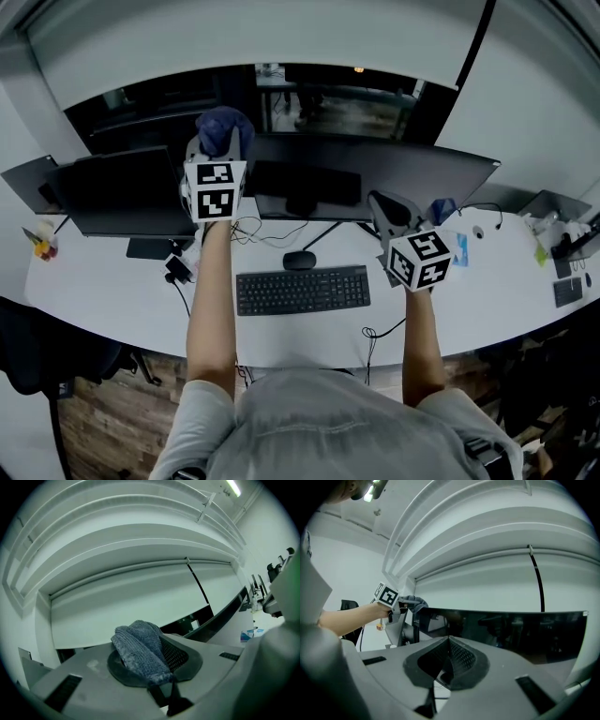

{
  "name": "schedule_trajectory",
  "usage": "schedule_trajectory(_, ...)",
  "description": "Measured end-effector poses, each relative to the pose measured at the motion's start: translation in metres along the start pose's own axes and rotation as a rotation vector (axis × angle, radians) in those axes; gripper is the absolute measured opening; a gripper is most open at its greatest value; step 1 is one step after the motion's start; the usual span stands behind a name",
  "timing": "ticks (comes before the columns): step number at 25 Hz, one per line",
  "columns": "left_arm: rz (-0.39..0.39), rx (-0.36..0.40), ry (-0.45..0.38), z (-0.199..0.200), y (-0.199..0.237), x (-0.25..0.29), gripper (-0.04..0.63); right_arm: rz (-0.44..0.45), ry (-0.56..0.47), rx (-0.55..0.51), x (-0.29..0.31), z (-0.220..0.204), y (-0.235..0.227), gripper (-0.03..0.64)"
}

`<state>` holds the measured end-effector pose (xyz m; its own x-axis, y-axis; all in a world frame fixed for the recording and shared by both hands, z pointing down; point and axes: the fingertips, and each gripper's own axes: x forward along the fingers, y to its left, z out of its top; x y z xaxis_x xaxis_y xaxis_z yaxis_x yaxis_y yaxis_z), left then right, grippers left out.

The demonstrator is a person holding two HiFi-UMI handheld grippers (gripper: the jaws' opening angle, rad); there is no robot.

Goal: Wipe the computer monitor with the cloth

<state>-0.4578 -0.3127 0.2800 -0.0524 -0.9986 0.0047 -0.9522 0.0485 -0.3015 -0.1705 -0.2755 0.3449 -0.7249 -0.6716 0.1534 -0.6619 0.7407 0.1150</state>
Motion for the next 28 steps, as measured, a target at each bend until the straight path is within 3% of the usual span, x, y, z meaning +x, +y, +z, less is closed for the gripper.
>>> schedule_trajectory(6, -0.106, -0.062, -0.075, -0.020, -0.020, -0.062, 0.071, -0.075, -0.008, -0.032, -0.058, 0.001, -0.012, 0.002)
schedule_trajectory(16, -0.294, -0.140, -0.089, -0.034, -0.162, -0.168, 0.072, -0.167, 0.001, -0.084, -0.192, -0.021, -0.008, 0.003)
schedule_trajectory(28, -0.538, -0.057, -0.182, 0.014, -0.288, -0.286, 0.074, -0.291, 0.040, -0.107, -0.322, -0.048, 0.021, 0.003)
